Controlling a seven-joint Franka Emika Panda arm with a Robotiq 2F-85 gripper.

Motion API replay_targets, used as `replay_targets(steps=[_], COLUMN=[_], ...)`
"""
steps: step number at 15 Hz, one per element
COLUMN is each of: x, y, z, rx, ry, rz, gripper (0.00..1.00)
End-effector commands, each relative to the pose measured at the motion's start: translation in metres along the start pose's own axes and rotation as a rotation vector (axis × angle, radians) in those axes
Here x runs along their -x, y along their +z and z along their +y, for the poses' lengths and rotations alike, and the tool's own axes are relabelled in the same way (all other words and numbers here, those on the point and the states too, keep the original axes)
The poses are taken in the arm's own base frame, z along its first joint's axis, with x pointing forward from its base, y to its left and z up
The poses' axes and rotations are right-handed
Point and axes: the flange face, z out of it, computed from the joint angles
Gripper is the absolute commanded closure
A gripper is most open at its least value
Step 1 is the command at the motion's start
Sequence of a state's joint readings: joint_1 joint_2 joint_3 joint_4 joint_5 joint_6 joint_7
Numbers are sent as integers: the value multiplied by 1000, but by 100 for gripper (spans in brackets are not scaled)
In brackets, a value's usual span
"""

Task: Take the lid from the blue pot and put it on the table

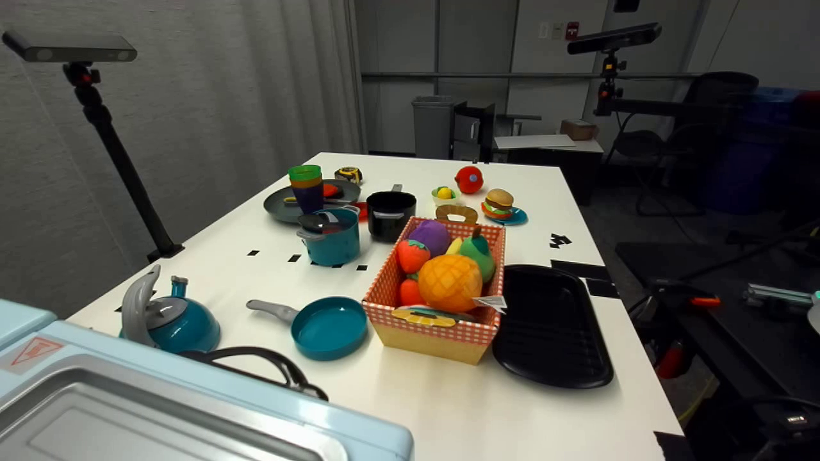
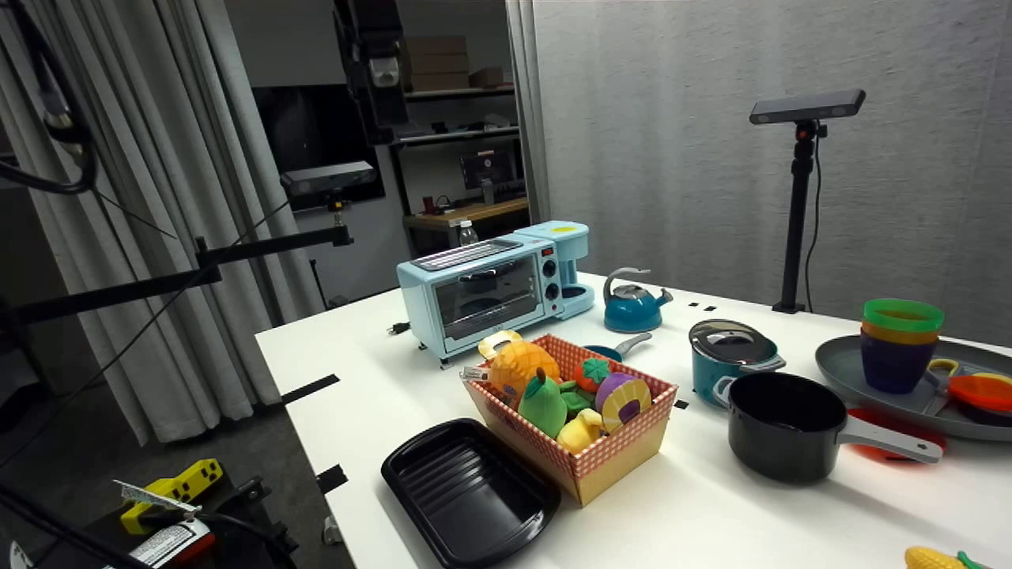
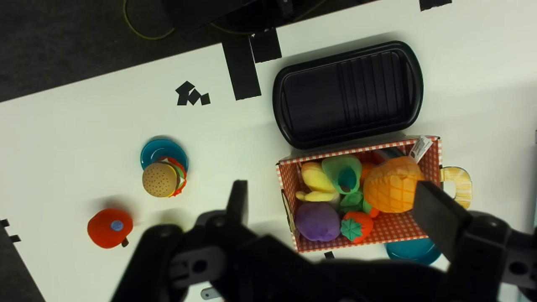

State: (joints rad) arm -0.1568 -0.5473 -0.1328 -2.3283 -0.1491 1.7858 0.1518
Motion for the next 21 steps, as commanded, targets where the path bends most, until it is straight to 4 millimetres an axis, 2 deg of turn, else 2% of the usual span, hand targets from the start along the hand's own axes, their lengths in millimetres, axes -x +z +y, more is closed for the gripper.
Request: replay_targets(steps=[1, 10, 11, 12, 14, 15, 16, 18, 21], x=[0, -1, -18, -24, -36, -22, -28, -35, -37], y=[0, 1, 51, 56, 89, 60, 78, 99, 98], z=[-1, -2, -46, -51, -80, -57, -71, -83, -81], rx=[-18, -28, -35, -45, -52, -42, -37, -28, -31], ry=[-3, 39, 48, 69, 109, 67, 77, 85, 92], rz=[-16, 0, -4, 13, 11, 20, 12, -5, -4], gripper=[0, 0, 0, 0, 0, 0, 0, 0, 0])
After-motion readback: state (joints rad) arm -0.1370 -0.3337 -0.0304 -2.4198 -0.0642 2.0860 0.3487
